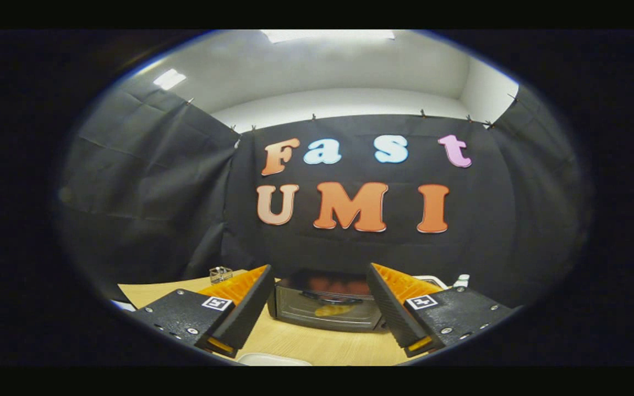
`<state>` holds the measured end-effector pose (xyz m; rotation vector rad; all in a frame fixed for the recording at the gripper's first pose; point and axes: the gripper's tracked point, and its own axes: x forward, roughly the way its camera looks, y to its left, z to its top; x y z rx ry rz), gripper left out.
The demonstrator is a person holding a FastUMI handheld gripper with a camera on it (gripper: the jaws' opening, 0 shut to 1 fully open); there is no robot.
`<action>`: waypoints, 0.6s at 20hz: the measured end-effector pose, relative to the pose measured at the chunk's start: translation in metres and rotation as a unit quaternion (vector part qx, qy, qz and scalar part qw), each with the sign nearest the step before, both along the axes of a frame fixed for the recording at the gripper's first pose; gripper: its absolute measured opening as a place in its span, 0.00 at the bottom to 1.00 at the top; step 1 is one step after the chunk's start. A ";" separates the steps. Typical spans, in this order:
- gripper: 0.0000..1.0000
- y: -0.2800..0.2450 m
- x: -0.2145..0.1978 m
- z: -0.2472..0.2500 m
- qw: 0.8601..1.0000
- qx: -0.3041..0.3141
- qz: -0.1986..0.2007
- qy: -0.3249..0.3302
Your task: Open the toaster oven, put the food inside, and close the toaster oven door.
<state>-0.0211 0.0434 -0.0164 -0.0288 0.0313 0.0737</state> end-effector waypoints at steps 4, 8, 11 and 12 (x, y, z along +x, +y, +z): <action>0.99 0.002 -0.017 0.021 1.000 0.004 -0.001 -0.025; 0.99 -0.006 -0.030 0.035 0.999 0.002 -0.017 -0.048; 0.99 -0.009 -0.030 0.035 0.999 0.000 -0.022 -0.047; 0.99 -0.011 -0.030 0.037 0.998 -0.002 -0.026 -0.049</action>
